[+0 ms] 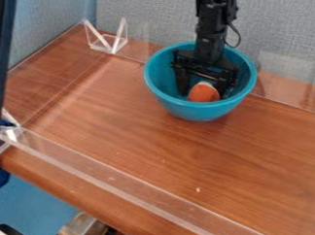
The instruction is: Put the mushroom in the blue bowl
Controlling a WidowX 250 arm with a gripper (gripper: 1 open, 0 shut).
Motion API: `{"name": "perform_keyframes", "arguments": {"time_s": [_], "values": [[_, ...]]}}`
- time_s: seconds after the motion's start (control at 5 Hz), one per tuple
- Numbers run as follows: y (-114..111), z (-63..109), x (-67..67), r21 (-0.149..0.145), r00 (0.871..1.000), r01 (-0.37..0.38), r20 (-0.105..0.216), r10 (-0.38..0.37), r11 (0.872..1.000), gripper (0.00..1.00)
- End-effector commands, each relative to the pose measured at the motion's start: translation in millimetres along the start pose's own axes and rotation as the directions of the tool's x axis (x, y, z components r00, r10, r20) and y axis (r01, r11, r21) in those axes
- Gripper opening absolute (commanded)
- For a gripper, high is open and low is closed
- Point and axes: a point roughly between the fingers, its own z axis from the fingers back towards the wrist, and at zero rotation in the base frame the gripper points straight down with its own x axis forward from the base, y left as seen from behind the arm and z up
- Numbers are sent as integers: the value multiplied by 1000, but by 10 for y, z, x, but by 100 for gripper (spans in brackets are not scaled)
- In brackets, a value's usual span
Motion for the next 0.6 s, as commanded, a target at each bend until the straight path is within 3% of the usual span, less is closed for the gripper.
{"name": "perform_keyframes", "arguments": {"time_s": [0.0,0.4], "values": [[124,140,83,7,999,-22,38,22,1000,100],[195,144,97,15,999,-30,23,30,999,100]]}}
